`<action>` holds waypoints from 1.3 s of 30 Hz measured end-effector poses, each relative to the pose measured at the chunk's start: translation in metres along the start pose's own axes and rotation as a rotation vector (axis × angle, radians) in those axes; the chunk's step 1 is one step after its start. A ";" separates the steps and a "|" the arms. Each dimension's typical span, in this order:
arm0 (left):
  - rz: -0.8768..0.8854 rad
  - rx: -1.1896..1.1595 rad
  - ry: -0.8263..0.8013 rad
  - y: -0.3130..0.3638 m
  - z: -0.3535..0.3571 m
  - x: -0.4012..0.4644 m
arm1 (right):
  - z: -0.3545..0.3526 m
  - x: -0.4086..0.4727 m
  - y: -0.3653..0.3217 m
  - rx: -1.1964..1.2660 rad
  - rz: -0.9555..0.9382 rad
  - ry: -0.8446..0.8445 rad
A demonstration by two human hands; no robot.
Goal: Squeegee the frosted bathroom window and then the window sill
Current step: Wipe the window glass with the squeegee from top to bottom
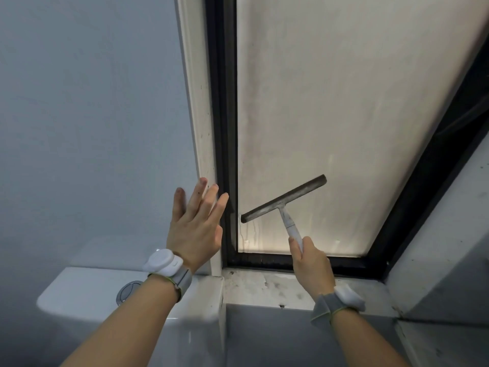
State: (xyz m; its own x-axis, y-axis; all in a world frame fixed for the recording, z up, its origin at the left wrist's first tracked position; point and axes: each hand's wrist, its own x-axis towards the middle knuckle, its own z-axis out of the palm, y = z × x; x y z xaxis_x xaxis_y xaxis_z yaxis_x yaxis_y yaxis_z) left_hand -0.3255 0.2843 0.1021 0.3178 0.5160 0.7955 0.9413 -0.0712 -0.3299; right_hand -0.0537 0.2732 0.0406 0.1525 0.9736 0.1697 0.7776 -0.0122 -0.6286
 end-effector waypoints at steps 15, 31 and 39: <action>-0.031 0.010 0.010 0.004 -0.008 0.003 | -0.087 0.072 -0.082 -0.700 -0.578 -0.114; -0.026 0.020 0.001 0.004 -0.006 0.001 | -0.076 0.073 -0.075 -0.738 -0.584 -0.004; -0.017 0.019 -0.004 0.003 -0.004 0.001 | -0.100 0.075 -0.036 -0.714 -0.462 0.004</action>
State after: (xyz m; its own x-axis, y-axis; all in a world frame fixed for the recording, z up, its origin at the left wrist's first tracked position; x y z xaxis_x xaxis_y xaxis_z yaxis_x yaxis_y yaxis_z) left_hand -0.3218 0.2813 0.1042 0.3014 0.5203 0.7990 0.9442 -0.0459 -0.3263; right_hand -0.0091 0.3236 0.1519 -0.2743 0.9153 0.2950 0.9603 0.2446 0.1341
